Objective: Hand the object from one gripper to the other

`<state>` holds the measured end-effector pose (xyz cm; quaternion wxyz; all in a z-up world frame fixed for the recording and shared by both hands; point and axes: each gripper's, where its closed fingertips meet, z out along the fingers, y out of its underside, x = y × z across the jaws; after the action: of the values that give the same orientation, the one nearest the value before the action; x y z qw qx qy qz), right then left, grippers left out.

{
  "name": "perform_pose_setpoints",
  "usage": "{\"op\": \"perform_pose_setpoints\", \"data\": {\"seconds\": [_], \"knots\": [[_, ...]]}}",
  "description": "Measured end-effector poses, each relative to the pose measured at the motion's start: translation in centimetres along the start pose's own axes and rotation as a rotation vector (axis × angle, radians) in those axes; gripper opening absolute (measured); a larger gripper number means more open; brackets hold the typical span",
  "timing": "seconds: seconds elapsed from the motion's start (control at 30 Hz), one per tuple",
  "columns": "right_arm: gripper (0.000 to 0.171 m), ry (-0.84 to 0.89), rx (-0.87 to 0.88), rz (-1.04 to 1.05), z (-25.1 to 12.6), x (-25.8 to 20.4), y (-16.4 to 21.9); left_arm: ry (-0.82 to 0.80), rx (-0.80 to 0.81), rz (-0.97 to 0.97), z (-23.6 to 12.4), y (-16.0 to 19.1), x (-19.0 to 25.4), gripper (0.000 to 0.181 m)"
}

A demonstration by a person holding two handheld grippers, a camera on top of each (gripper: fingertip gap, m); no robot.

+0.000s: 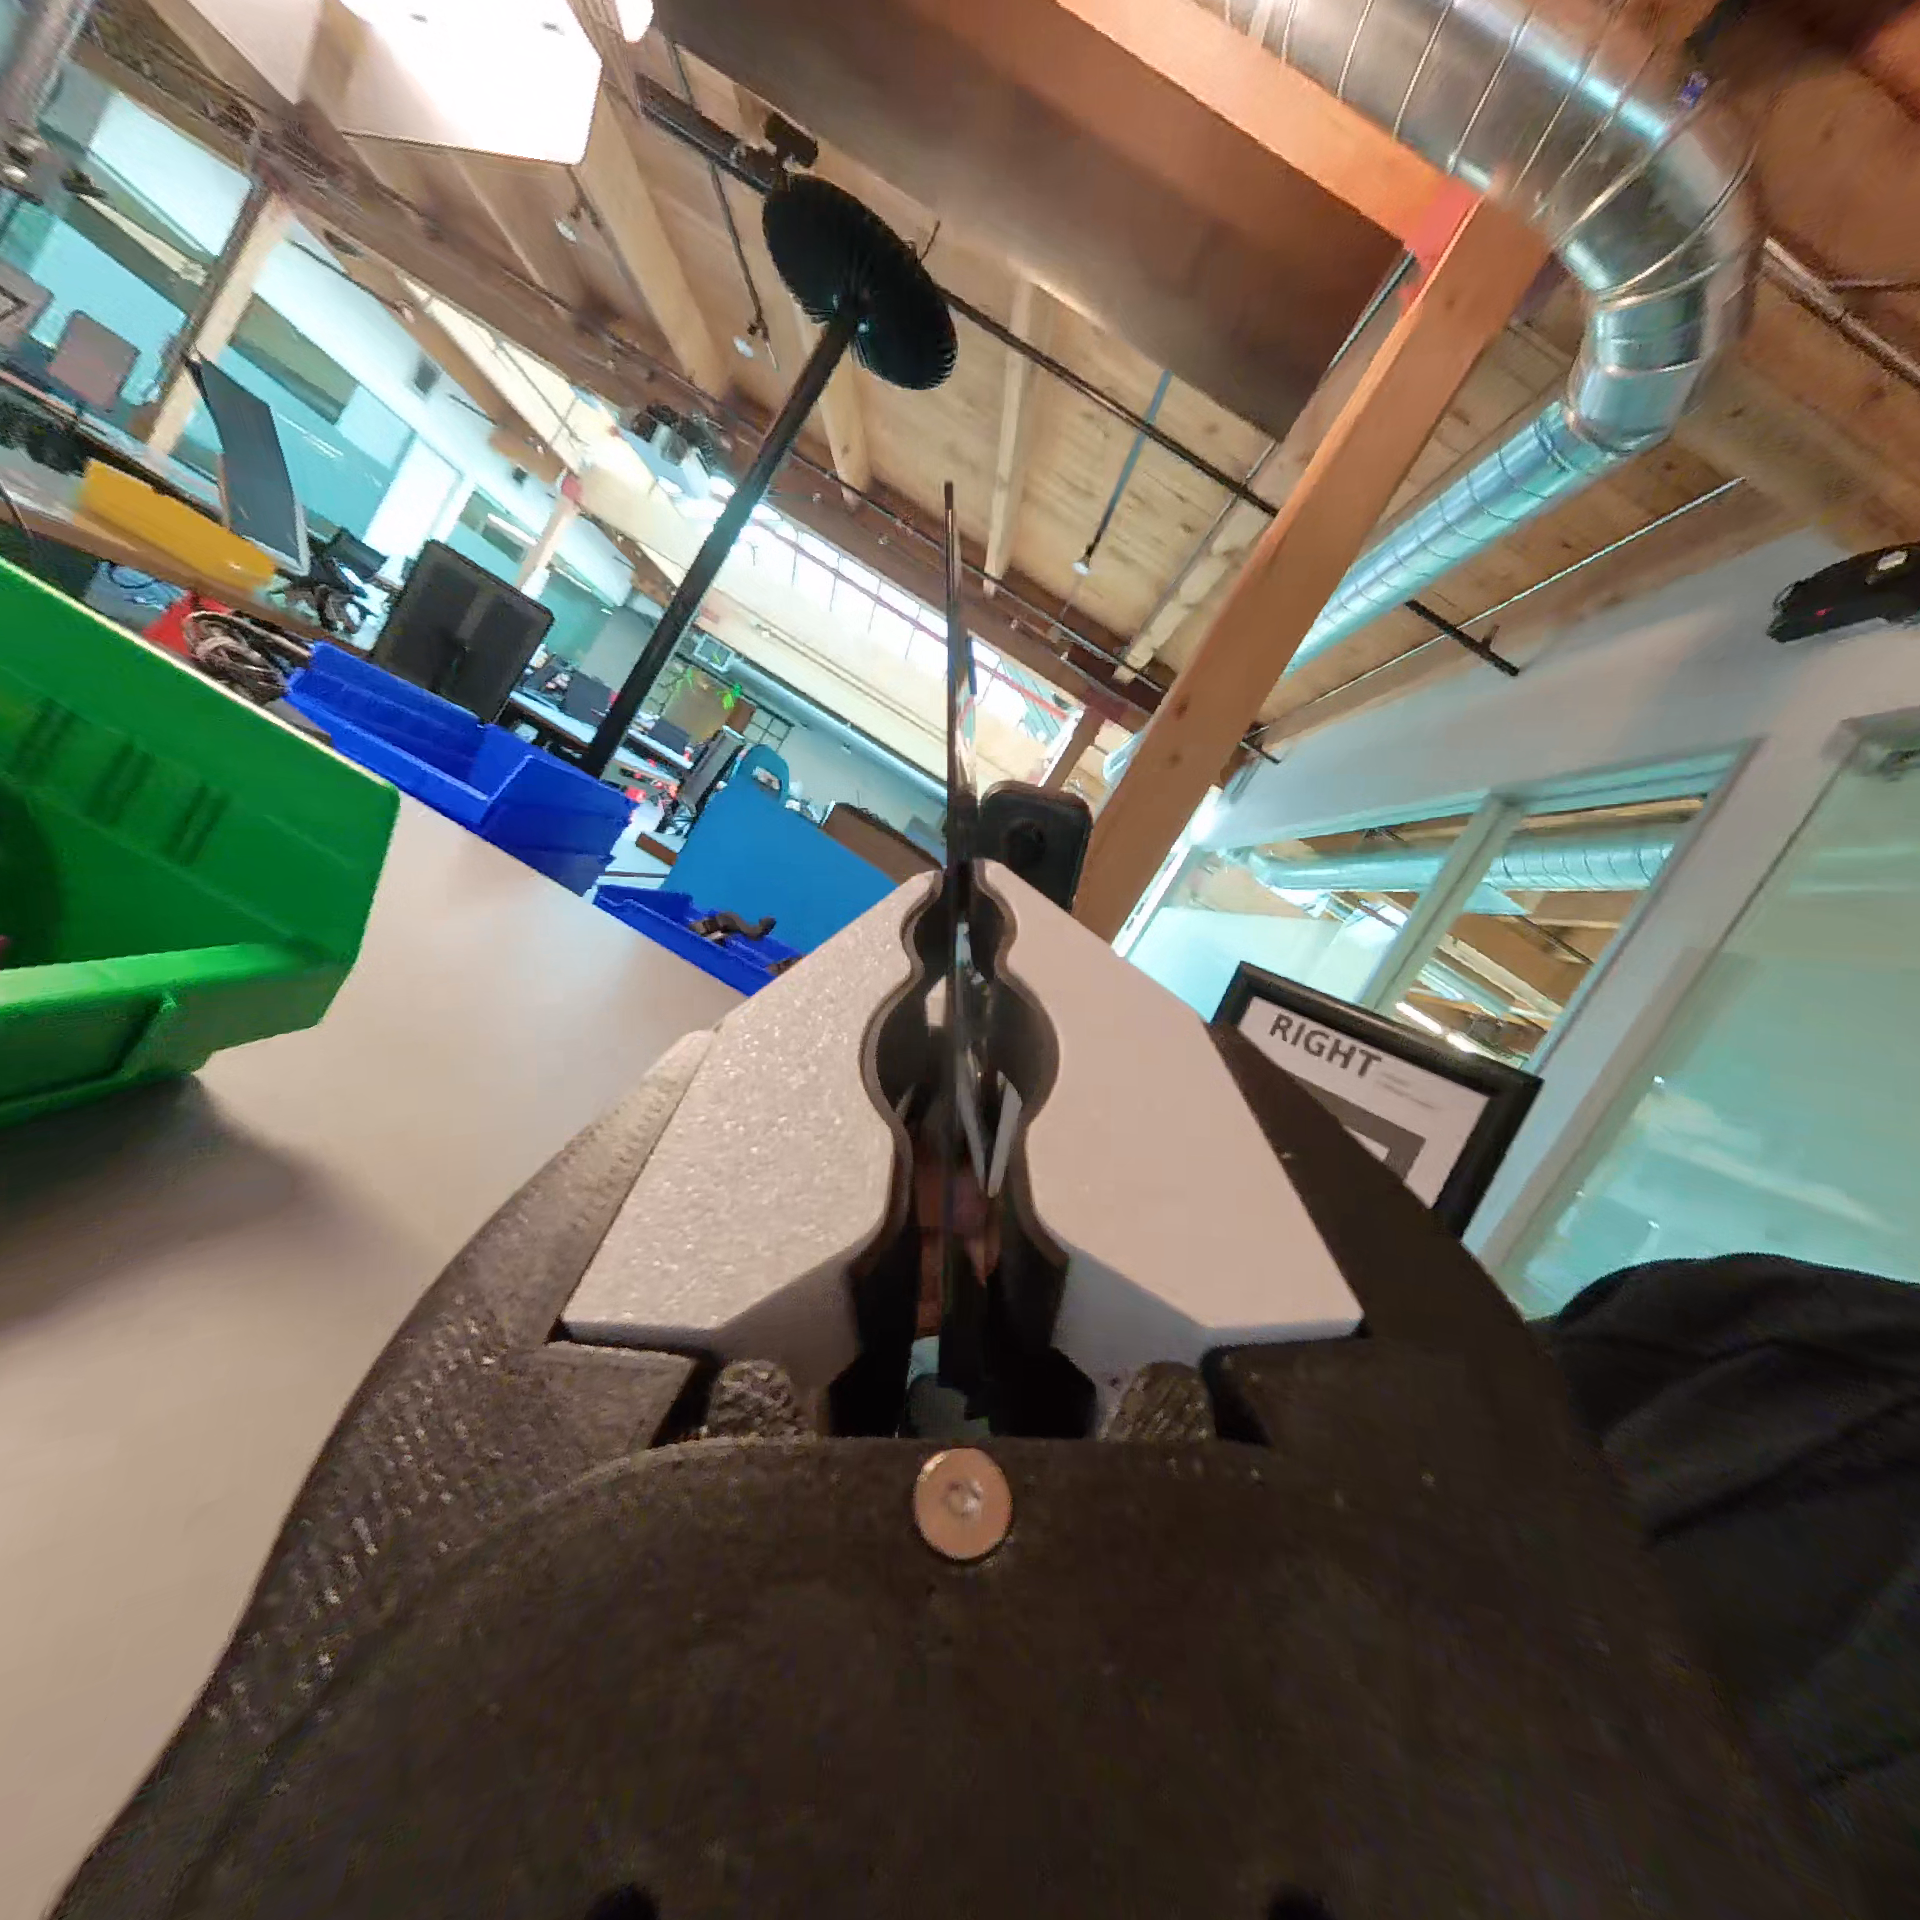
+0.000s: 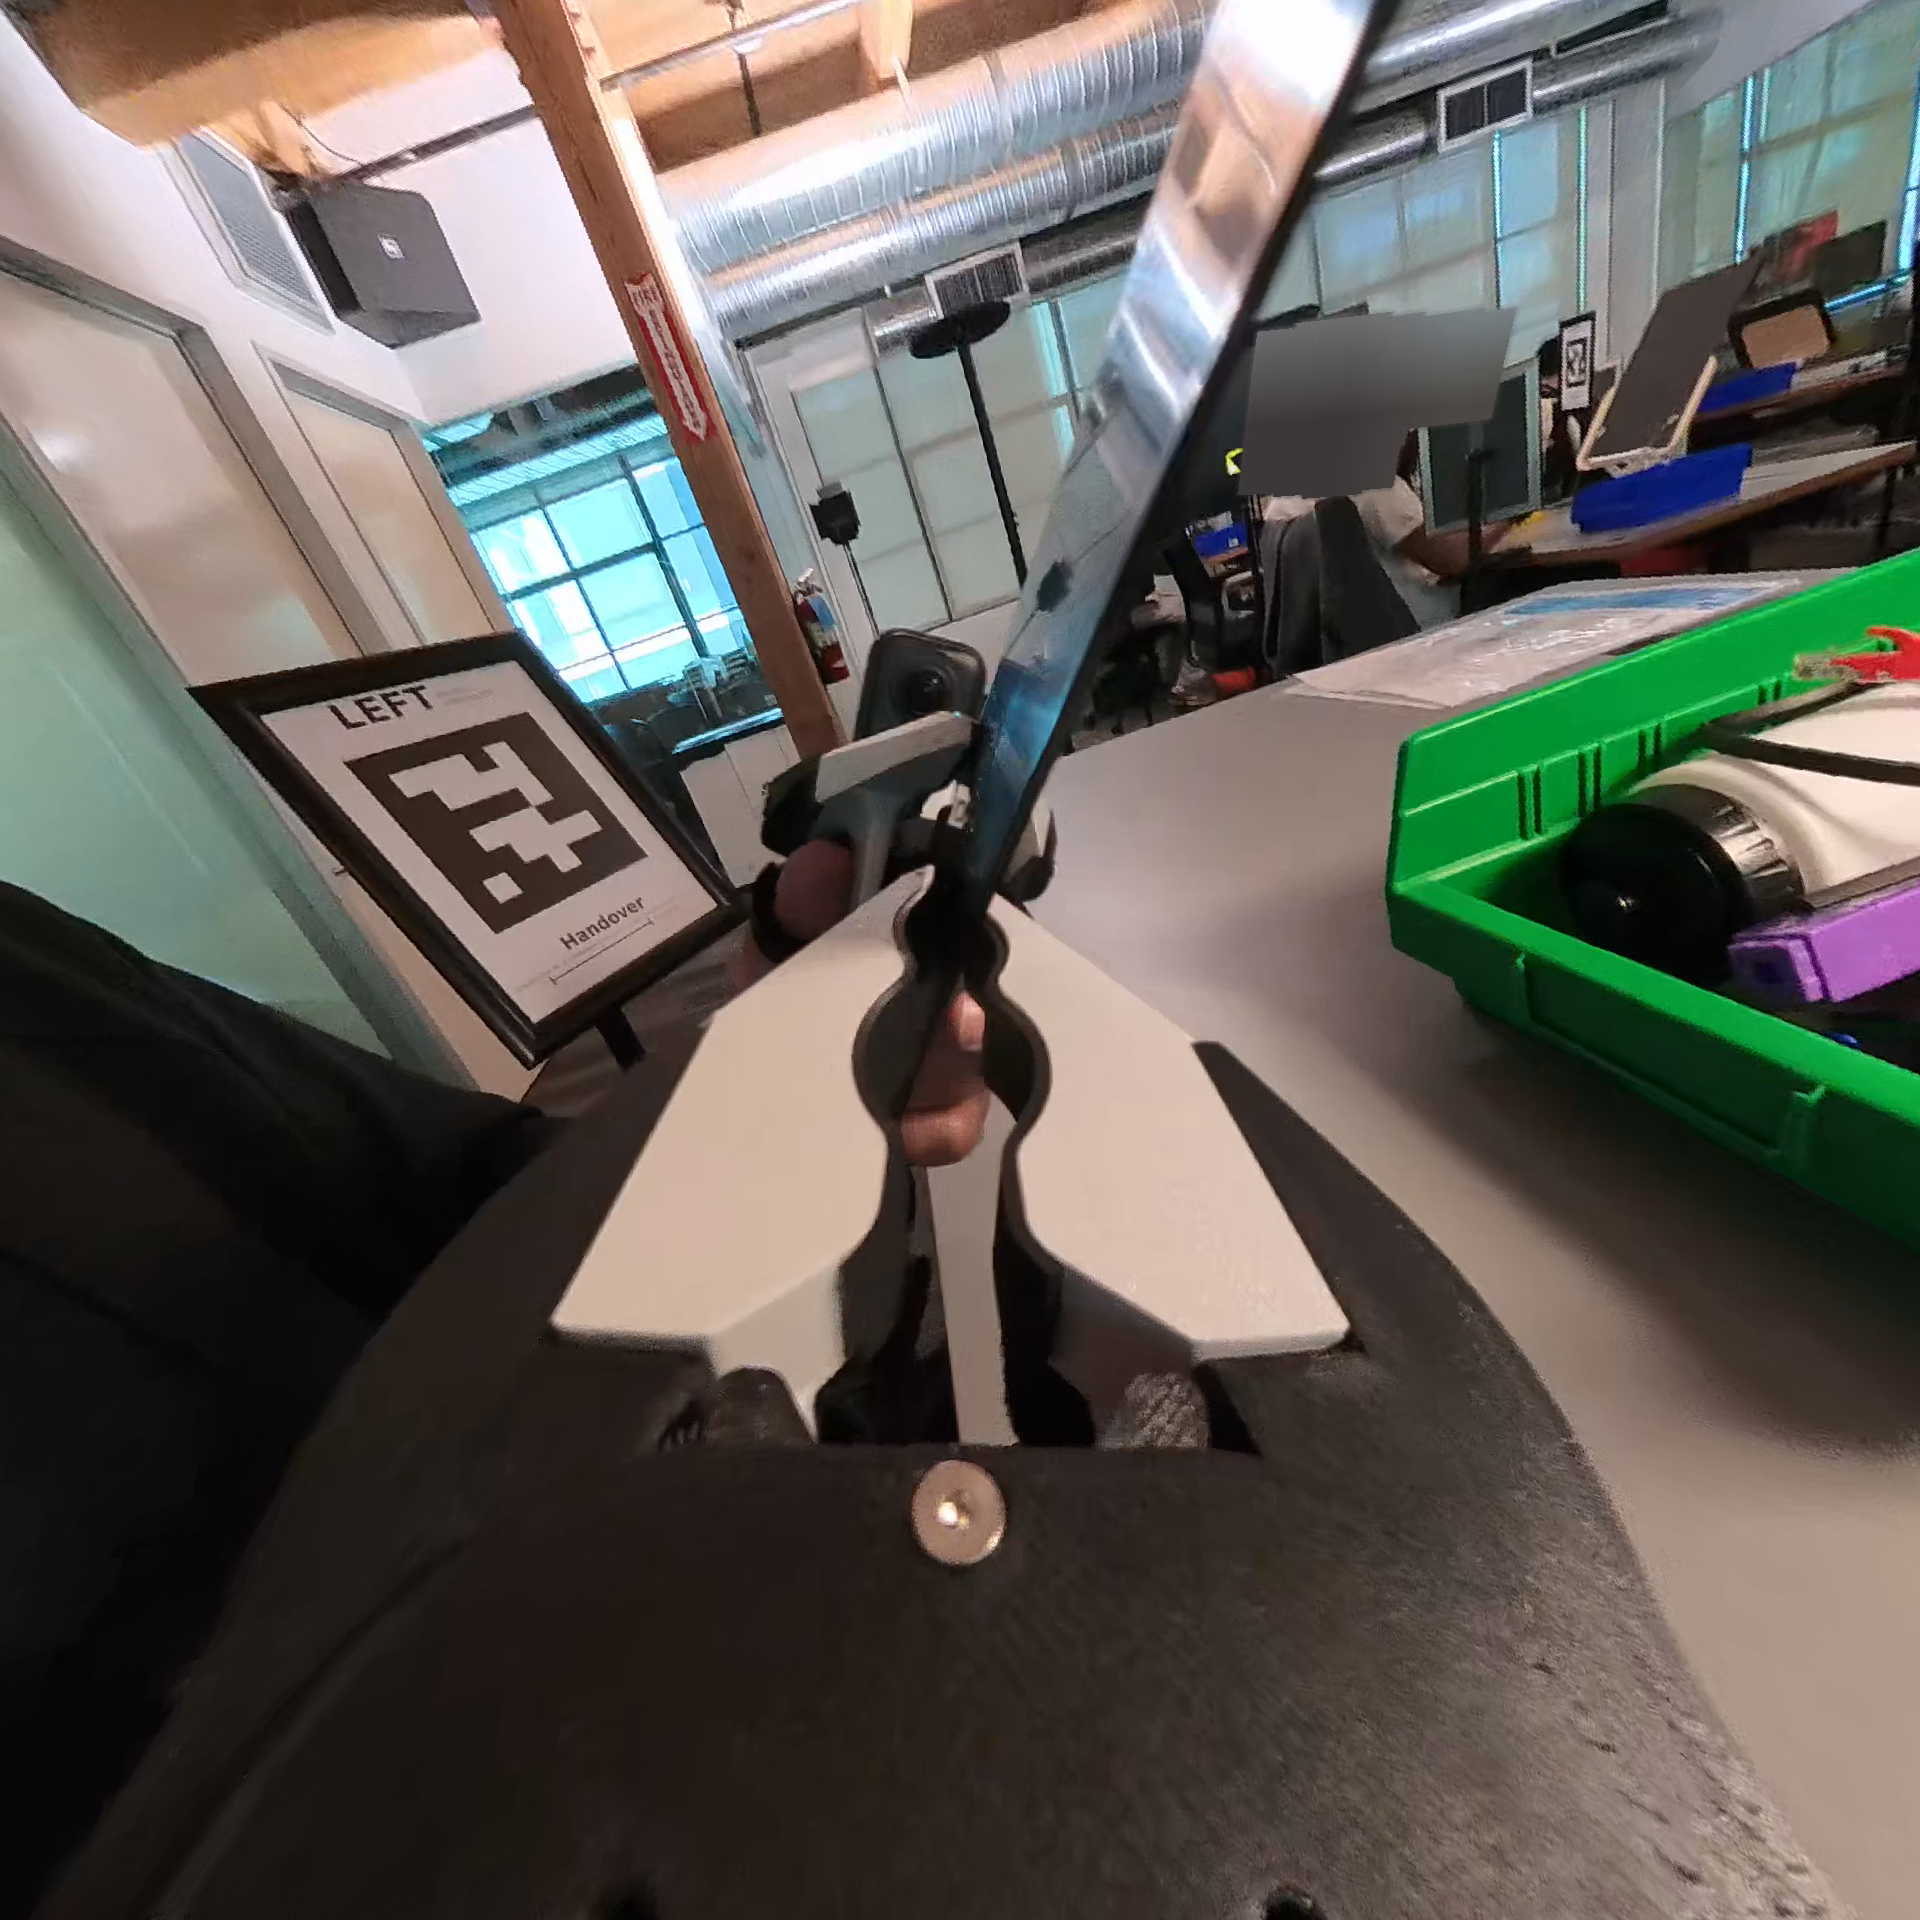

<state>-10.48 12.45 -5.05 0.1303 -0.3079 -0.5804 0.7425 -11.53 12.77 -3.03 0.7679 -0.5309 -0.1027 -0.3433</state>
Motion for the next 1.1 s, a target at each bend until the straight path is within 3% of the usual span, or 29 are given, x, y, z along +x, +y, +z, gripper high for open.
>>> {"op": "perform_pose_setpoints", "data": {"seconds": [0.03, 0.13, 0.33, 0.47, 0.63, 0.8, 0.93, 1.1], "knots": [[0.004, 0.017, -0.009, -0.011, 0.0, 0.2, 0.1, -0.004, -0.001, -0.007, -0.1, -0.1, -0.1, 0.003], [0.003, 0.082, -0.046, -0.127, -0.5, 0.7, 0.1, -0.087, -0.018, 0.07, -0.7, -0.7, -0.9, 0.03], [0.003, 0.368, -0.174, -0.588, -2.0, 3.1, -0.1, -0.292, -0.103, 0.038, -1.8, -1.1, -2.7, 0.045], [0.003, 0.51, -0.216, -0.966, -2.6, 3.7, -0.4, -0.206, -0.117, -0.203, -0.7, 0.2, -1.5, 0.051], [0.003, 0.523, -0.227, -1.3, -2.7, 2.7, 0.0, -0.109, -0.142, -0.391, 0.2, 1.5, -0.4, 0.054], [0.004, 0.53, -0.264, -1.468, -3.2, 2.9, 0.6, -0.06, -0.115, -0.508, 0.0, 1.3, -0.9, 0.054], [0.004, 0.541, -0.302, -1.592, -3.1, 3.1, 1.0, -0.058, -0.19, -0.492, 0.1, 2.6, -1.1, 0.05], [0.006, 0.562, -0.315, -1.65, -2.8, 3.4, 1.3, -0.061, -0.281, -0.401, 0.4, 4.7, -1.1, 0.015]]}}
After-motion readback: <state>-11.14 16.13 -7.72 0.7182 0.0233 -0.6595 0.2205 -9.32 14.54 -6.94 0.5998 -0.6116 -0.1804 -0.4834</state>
